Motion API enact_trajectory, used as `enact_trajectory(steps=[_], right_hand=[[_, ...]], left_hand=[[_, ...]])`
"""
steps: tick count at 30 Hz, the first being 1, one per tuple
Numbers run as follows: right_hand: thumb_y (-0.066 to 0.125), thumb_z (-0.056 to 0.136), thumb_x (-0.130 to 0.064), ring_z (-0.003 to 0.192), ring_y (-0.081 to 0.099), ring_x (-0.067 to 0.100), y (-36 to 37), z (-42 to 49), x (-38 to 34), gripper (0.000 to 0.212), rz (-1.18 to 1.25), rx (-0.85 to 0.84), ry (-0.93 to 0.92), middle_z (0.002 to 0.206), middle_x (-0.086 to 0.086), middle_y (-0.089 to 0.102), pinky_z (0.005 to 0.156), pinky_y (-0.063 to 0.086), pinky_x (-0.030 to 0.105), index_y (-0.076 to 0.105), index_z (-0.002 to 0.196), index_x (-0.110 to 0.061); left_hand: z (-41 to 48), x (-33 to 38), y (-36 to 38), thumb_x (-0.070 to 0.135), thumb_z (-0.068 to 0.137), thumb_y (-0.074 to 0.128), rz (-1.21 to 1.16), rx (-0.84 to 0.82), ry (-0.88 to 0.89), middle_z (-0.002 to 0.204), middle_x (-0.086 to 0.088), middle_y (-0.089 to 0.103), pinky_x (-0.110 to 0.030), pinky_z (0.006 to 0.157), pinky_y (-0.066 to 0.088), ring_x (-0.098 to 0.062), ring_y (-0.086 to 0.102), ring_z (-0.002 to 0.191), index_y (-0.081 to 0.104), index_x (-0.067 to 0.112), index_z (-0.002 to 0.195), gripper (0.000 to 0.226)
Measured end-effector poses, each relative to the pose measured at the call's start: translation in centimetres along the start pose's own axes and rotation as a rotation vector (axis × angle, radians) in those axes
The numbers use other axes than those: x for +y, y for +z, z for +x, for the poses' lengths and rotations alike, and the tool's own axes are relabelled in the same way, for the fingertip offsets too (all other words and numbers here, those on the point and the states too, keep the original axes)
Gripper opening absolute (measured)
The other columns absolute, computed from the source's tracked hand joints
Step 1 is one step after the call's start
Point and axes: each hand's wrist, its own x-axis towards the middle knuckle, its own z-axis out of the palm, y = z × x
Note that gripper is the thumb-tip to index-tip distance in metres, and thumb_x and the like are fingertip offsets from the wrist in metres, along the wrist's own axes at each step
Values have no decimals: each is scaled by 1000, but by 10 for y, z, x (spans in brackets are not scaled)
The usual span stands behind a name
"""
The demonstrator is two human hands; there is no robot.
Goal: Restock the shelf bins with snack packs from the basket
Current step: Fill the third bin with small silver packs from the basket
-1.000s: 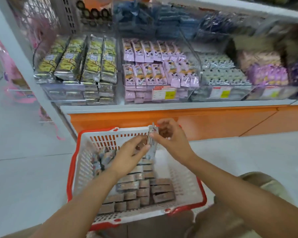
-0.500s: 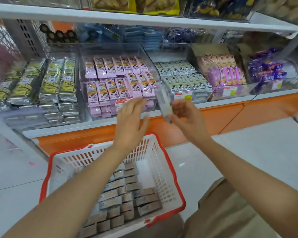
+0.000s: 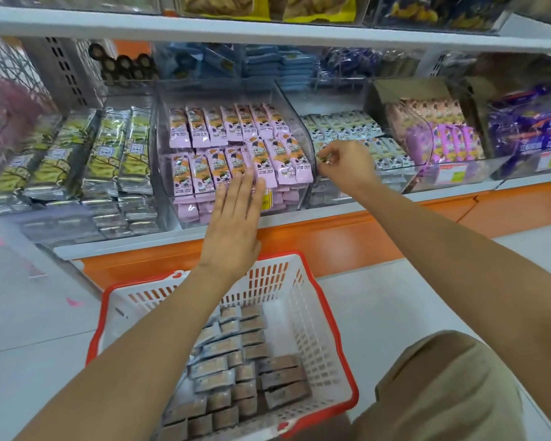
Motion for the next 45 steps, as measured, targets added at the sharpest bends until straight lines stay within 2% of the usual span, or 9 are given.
enact_trajectory(steps=[5,11,14,20,24,27,32,38,45], right_hand=[[59,91,-6,72,56,15,4,-13,1,17,67,76,-71,82,4,68,59,39,8,76,95,-5],[55,89,1,76,50,11,28,-89,-30,21,441,282,-237,90,8,56,69,40,12,61,107,-9],[57,88,3,76,50,6,59,-126,-52,22,536,138,-260,85,3,56,69,41,14,59,101,-15],[63,90,-14,81,55,9,179,-184,-56,16,354,-487,-256,92,-3,59,75,47,23,65,106,-17],[60,93,-22,96,60,20,247,-221,-37,22,78,-805,-213,108,3,61,85,52,38,61,114,-16],[58,95,-28,109,58,24,276,-240,-23,29,-106,-969,-174,122,6,58,89,51,39,57,121,-18],[62,93,-35,107,57,20,300,-263,-4,52,-243,-1074,-93,132,3,53,82,49,28,42,140,-24],[66,90,-33,111,54,22,318,-276,-14,38,-422,-988,-87,128,3,51,85,51,34,52,122,-18],[63,88,-27,100,56,22,312,-263,-30,22,-348,-908,-54,110,1,52,67,40,29,53,104,-16]], left_hand=[[-4,-9,0,9,87,53,-116,45,77,164,-12,-14,-40,122,-11,-24,-16,151,-5,7,157,91],[-57,-45,8,9,88,48,-151,214,71,161,-20,17,-44,124,0,-32,12,151,23,-1,153,71],[-95,-73,20,13,85,49,-127,173,-1,157,-22,25,-48,124,7,-37,21,147,27,-2,152,71],[-181,-130,67,32,88,42,-6,-134,-279,152,-30,33,-59,116,25,-47,32,140,41,-7,143,68],[-230,-145,87,24,90,57,48,-332,-445,162,-15,7,-48,121,3,-30,7,152,20,0,153,76],[-242,-148,91,17,87,63,-26,-330,-462,162,-14,12,-39,121,-7,-27,4,152,20,-1,153,81],[-238,-150,95,17,89,59,-152,-316,-537,164,-16,5,-45,124,7,-27,1,152,15,-2,154,81],[-240,-150,96,26,96,46,-150,-328,-543,164,-12,-8,-41,124,-1,-25,-13,151,-2,4,155,79],[-238,-147,91,31,100,37,-98,-346,-552,161,-11,-22,-40,123,-9,-25,-23,148,-13,6,153,77]])
